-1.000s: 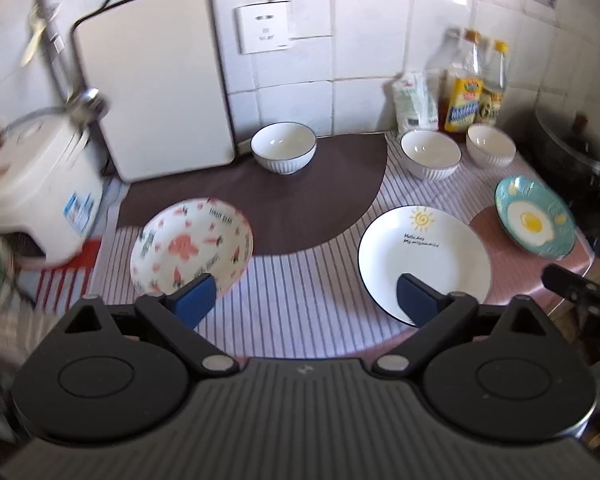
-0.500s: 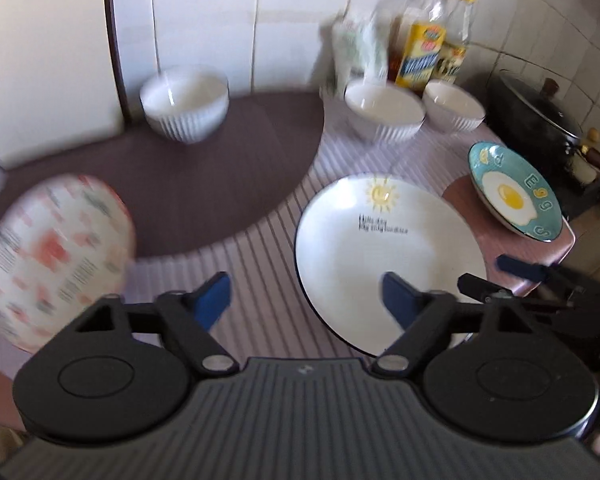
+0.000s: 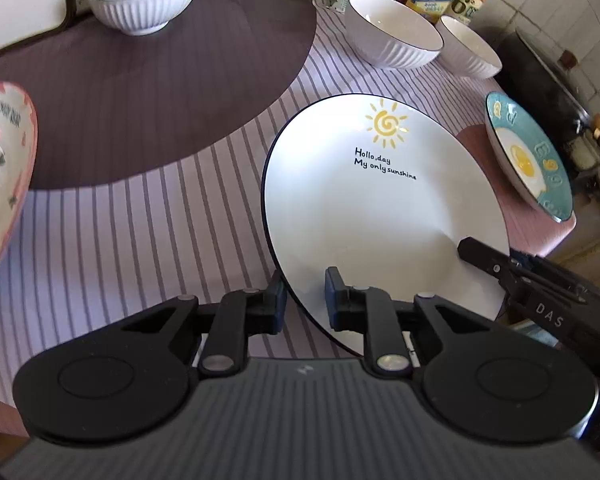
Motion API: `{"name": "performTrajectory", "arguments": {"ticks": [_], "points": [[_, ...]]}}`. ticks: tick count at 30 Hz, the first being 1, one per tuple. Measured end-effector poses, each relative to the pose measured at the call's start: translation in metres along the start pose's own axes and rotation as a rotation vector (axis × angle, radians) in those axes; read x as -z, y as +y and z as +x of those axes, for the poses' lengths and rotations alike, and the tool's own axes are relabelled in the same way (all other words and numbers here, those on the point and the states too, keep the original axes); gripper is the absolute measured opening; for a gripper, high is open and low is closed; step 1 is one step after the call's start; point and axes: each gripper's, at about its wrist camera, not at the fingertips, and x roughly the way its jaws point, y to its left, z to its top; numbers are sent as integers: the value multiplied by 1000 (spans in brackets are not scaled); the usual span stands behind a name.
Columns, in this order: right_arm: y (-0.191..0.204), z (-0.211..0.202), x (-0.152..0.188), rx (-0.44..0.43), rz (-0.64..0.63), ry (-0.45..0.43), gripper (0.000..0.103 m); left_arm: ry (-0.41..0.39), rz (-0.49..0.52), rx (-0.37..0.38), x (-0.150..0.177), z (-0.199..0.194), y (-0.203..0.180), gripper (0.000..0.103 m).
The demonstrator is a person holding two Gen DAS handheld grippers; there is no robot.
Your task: Organize plates and bowls
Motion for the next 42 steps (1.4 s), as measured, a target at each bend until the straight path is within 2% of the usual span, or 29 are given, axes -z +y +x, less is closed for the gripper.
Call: {"name": "performTrajectory", "arguments": {"ticks": [2, 7, 10, 17, 23, 30, 42], "points": [[0, 0, -1, 2, 6, 3, 28, -1, -33, 17, 0, 2, 4, 19], [12, 2, -12, 57, -40, 62, 27, -12, -3, -32, -1, -1, -6, 20], [12, -4, -16, 36, -49, 55, 27, -24, -23, -22, -4, -8, -2, 20], [28, -6, -31, -11, -100, 23, 27, -76, -41, -49, -7, -37, 9, 20], [55, 17, -46, -79, -152, 14, 27, -113, -99, -96, -16, -53, 39, 20], [75, 56, -63, -157, -208, 0, 26, -135, -150, -126, -24, -50, 64, 20], [84, 103, -64, -152, -232, 28, 26, -93, -198, -130, -32, -26, 90, 21]]}}
